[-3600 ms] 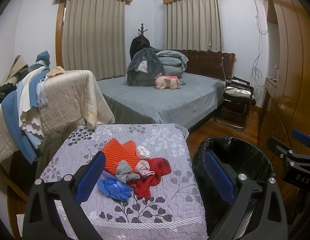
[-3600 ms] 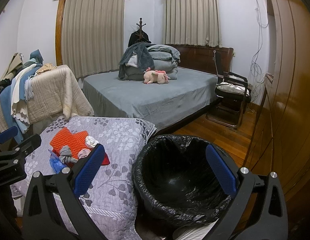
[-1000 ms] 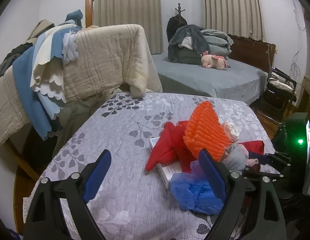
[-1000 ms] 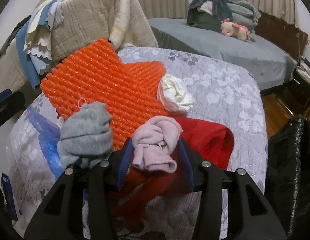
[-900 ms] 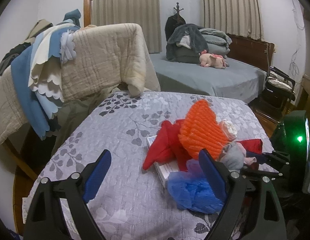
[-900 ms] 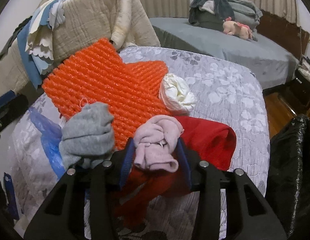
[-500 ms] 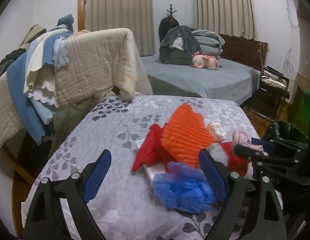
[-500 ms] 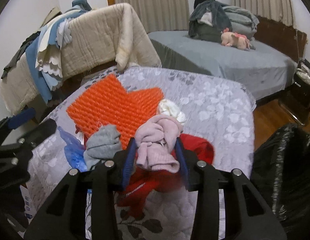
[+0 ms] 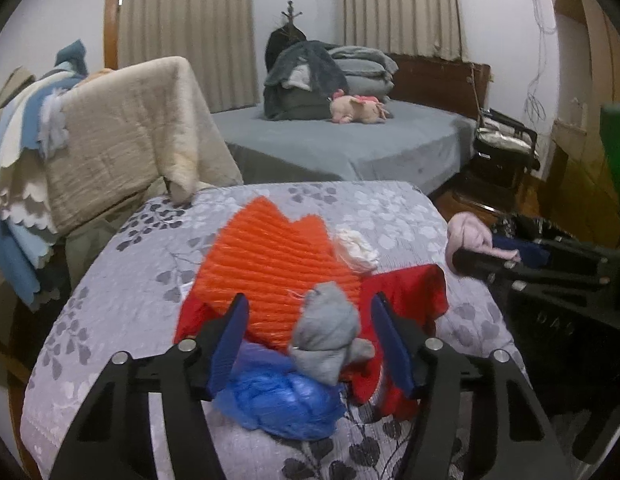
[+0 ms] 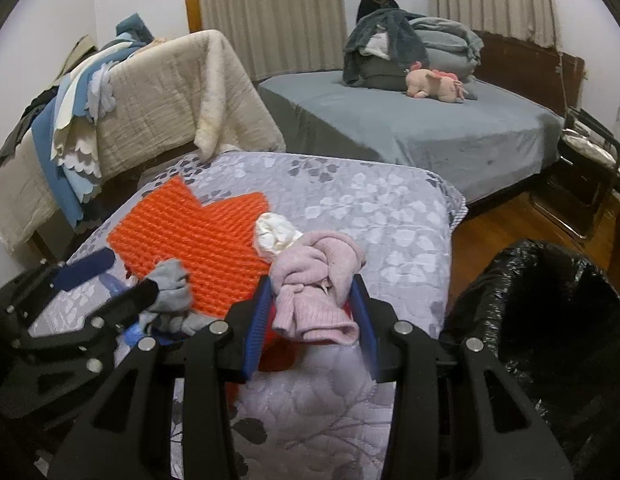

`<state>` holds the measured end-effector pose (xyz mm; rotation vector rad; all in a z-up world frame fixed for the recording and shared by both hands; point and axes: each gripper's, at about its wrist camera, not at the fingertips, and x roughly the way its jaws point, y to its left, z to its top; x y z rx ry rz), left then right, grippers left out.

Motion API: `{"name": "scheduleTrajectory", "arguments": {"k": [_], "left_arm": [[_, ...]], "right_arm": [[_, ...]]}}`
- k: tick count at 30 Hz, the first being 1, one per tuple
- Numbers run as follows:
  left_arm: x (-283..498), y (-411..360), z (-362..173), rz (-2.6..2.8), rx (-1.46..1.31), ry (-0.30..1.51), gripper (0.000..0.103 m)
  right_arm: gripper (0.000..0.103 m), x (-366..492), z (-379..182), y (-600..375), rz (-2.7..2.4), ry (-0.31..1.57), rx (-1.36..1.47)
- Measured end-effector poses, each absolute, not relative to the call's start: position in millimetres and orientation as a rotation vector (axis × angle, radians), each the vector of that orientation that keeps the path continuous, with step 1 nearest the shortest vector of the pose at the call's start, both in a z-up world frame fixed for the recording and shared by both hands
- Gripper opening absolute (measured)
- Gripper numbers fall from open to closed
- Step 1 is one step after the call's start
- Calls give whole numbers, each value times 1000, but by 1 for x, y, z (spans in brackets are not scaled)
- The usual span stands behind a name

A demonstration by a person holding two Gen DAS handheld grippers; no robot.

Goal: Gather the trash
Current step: 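Carry the grey sock and pink cloth over the black trash bin with both tools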

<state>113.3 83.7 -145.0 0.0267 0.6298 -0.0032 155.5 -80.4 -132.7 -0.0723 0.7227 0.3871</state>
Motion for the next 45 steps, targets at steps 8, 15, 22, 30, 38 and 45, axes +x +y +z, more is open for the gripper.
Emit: {"name": "scheduleTrajectory", "arguments": {"k": [8, 15, 22, 30, 38, 45], "left_arm": [[127, 78, -162, -9, 59, 682, 46], [131, 73, -162, -35, 65, 700, 35], [128, 69, -153, -50, 53, 693, 31], [127, 64, -123, -61, 26, 651, 31], [127, 55, -94, -73, 8, 608, 31], [127, 40, -80, -107, 13, 586, 31]], "right_arm": [[38, 159, -127, -98, 344, 736, -38], [38, 158, -111, -112, 307, 719, -21], [38, 154, -97, -121, 278, 705, -28], [38, 150, -88, -125, 268, 701, -22], [38, 141, -75, -132, 260, 681, -19], [38, 129, -63, -144, 241, 655, -10]]}}
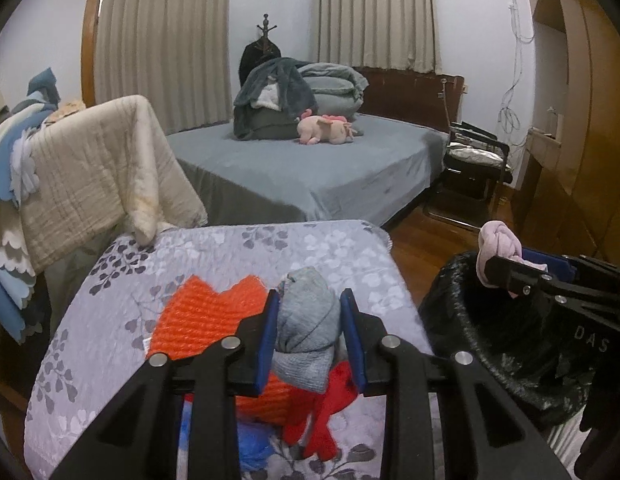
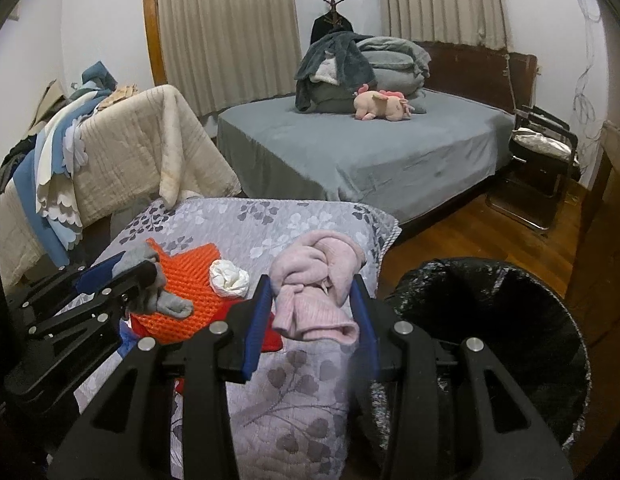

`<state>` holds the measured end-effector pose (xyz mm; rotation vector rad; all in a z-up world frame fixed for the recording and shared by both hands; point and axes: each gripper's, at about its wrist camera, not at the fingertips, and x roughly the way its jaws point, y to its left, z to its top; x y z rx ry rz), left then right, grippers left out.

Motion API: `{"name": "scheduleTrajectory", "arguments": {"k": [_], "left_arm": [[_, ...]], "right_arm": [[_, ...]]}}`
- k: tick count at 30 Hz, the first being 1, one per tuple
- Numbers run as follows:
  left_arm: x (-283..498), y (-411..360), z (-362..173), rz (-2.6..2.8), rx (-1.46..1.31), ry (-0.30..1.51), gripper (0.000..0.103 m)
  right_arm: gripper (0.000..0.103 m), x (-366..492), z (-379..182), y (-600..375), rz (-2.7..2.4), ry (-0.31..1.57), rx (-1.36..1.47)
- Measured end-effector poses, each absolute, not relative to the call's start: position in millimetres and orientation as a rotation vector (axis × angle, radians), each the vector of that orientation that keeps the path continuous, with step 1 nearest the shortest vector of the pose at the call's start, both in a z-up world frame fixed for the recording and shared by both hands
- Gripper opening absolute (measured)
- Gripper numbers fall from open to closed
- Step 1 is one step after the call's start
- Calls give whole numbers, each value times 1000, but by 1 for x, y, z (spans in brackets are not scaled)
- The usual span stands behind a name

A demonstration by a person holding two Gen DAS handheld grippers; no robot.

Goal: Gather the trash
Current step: 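Carry the grey sock and pink cloth over the black trash bin with both tools, then open both tools to drop the sock and pink cloth into the bin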

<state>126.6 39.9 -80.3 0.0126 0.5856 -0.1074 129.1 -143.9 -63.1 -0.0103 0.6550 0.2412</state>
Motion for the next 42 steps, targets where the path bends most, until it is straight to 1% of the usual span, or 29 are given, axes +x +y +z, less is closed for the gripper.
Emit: {"name": "scheduleTrajectory", "arguments": {"k": [13, 26, 33, 42], "left_arm": [[124, -38, -73, -279, 60, 569, 31], [138, -137, -88, -451, 120, 597, 31], [152, -167, -101, -466, 144, 609, 31], [171, -180, -120, -482, 151, 652, 31]], "right_arm": [[39, 99, -54, -213, 88, 624, 19], [39, 77, -66, -295, -85, 638, 59], [39, 76, -79, -316, -118, 652, 81], [40, 89, -101, -325, -142, 704, 91]]}}
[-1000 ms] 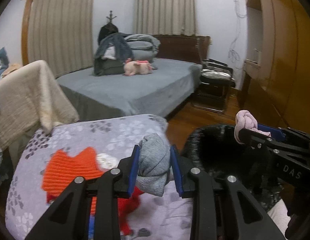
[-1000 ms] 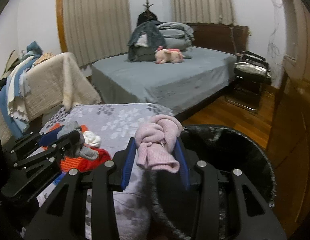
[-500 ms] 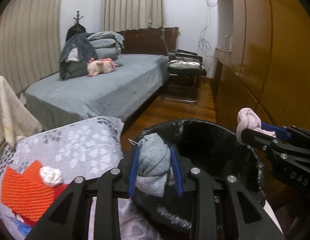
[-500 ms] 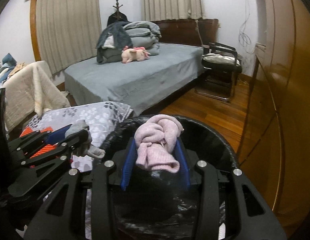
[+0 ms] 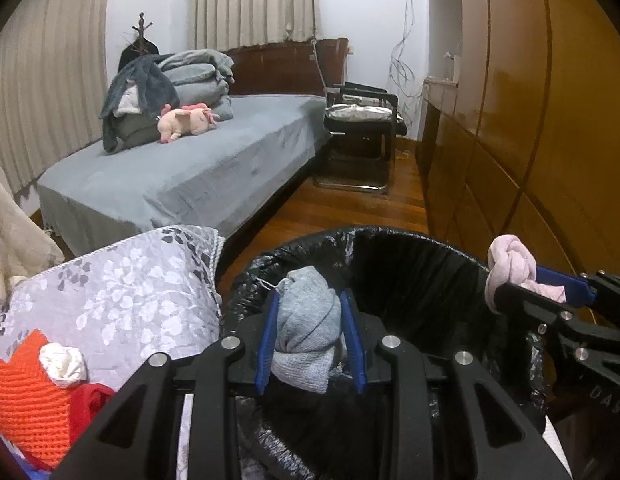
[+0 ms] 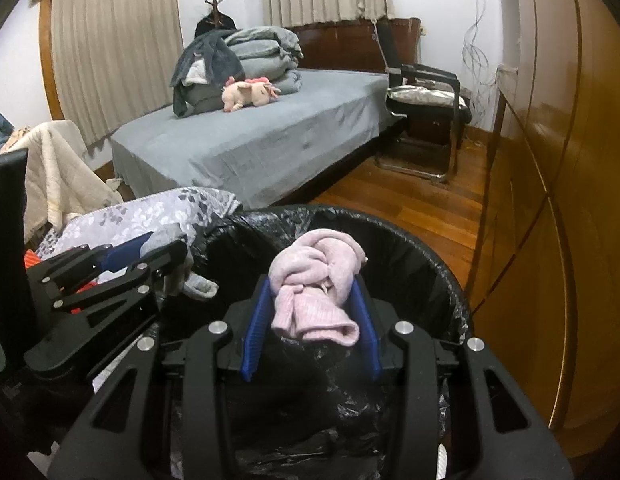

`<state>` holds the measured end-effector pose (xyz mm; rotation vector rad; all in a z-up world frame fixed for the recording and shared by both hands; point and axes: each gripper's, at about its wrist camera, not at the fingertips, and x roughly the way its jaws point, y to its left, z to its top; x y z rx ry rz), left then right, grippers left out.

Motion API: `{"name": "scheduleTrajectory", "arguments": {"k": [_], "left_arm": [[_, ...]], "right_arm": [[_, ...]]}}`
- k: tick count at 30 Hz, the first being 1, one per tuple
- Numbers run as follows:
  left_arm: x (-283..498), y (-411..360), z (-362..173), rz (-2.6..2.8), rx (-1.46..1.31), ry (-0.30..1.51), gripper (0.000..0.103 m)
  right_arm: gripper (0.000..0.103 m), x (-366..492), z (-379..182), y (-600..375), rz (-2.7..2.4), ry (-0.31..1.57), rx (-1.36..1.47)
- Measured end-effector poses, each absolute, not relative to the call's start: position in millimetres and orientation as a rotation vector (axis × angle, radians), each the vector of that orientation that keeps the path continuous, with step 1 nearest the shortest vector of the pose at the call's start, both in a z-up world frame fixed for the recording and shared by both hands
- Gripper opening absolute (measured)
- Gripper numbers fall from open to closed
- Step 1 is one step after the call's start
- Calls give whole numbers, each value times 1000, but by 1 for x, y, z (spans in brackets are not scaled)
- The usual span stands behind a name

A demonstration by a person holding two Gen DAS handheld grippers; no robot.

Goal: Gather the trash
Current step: 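Open both tools to drop the sock and pink cloth into the bin, then move both tools back to the pile on the quilt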

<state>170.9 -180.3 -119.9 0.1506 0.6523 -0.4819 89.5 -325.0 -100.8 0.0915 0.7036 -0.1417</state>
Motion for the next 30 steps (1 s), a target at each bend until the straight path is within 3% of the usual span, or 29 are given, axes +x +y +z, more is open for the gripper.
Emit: {"name": "scheduleTrajectory", "arguments": {"k": [2, 3, 5, 8, 12, 14, 17, 30], "left_arm": [[174, -183, -125, -500, 151, 670, 35], [177, -183, -126, -509, 149, 678, 37], [178, -182, -128, -522, 149, 678, 52], [174, -171, -125, -520, 144, 667, 61], [168, -146, -117, -470, 137, 644, 75], [164, -127, -110, -422, 133, 630, 86], [157, -101, -100, -369, 115, 630, 90], [115, 35, -59, -62, 42, 595, 97]], "right_arm": [[43, 92, -105, -327, -152, 717, 90], [50, 93, -107, -328, -163, 721, 83], [56, 93, -109, -328, -177, 724, 77], [66, 91, -107, -329, -189, 718, 81], [90, 86, -100, -326, -192, 687, 83], [91, 85, -97, -321, -177, 672, 90], [93, 87, -91, -309, -132, 666, 100], [96, 106, -59, -209, 55, 603, 44]]}}
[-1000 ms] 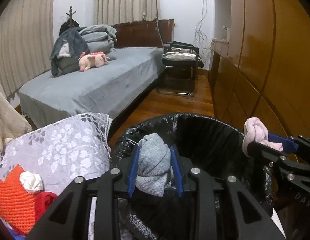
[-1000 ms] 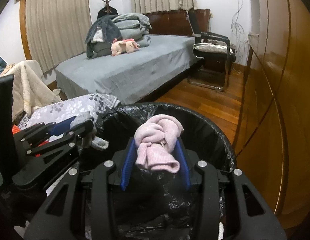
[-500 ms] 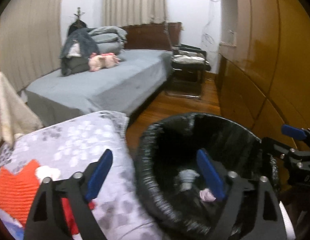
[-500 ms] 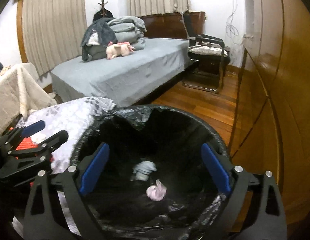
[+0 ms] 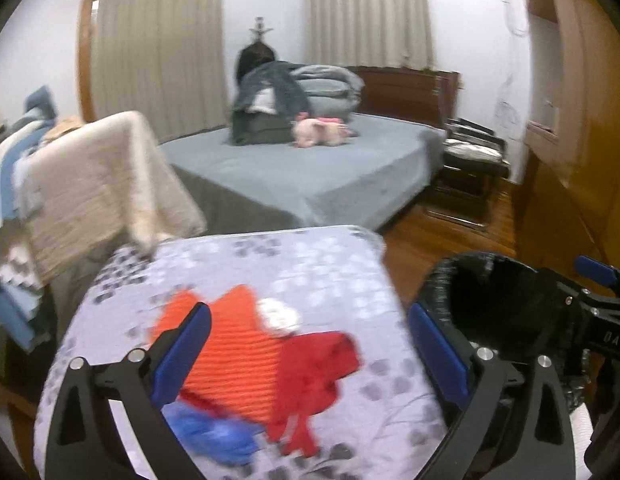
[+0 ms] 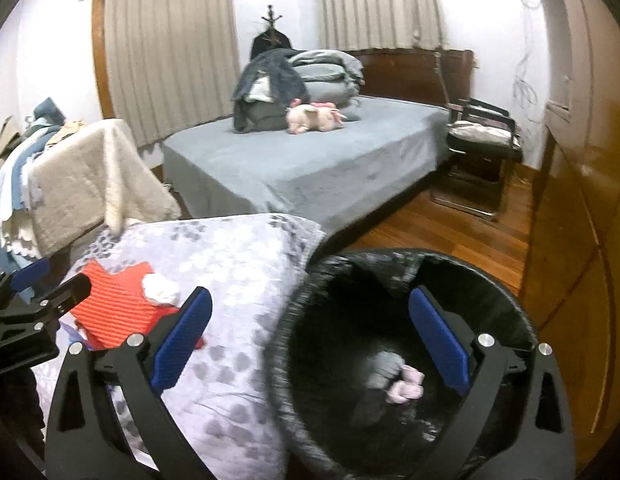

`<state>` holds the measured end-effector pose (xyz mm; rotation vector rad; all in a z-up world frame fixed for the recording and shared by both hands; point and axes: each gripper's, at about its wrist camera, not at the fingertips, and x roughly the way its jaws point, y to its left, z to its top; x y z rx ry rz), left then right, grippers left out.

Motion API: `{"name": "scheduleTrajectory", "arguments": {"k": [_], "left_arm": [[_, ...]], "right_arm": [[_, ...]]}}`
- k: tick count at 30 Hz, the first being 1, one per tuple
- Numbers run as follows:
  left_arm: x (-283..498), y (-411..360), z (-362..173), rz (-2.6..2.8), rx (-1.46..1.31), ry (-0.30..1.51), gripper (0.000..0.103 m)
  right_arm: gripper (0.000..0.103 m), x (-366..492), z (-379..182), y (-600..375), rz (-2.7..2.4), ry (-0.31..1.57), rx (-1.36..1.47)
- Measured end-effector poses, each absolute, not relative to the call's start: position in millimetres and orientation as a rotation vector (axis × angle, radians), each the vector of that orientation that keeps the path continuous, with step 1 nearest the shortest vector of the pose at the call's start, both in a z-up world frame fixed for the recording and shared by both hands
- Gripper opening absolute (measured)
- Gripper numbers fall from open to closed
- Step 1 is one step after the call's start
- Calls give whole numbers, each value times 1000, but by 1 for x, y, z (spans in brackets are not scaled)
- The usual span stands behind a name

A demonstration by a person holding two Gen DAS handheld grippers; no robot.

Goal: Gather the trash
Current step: 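Move both tools back to the pile on the quilt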

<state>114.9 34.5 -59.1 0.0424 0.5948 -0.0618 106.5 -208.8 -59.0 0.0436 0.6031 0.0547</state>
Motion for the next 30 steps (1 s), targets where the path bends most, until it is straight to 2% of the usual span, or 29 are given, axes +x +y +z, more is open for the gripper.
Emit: {"name": "scheduleTrajectory", "arguments": {"k": [5, 18, 30], "left_arm": [[105, 77, -55, 30, 13, 589, 97], [94, 125, -66, 113, -15, 590, 97], [104, 154, -112, 161, -19, 635, 97]], "right_arm": [[96, 115, -57, -175, 113, 599, 21], [96, 131, -76, -102, 221, 620, -49], [96, 151, -118, -67, 267, 665, -86]]}}
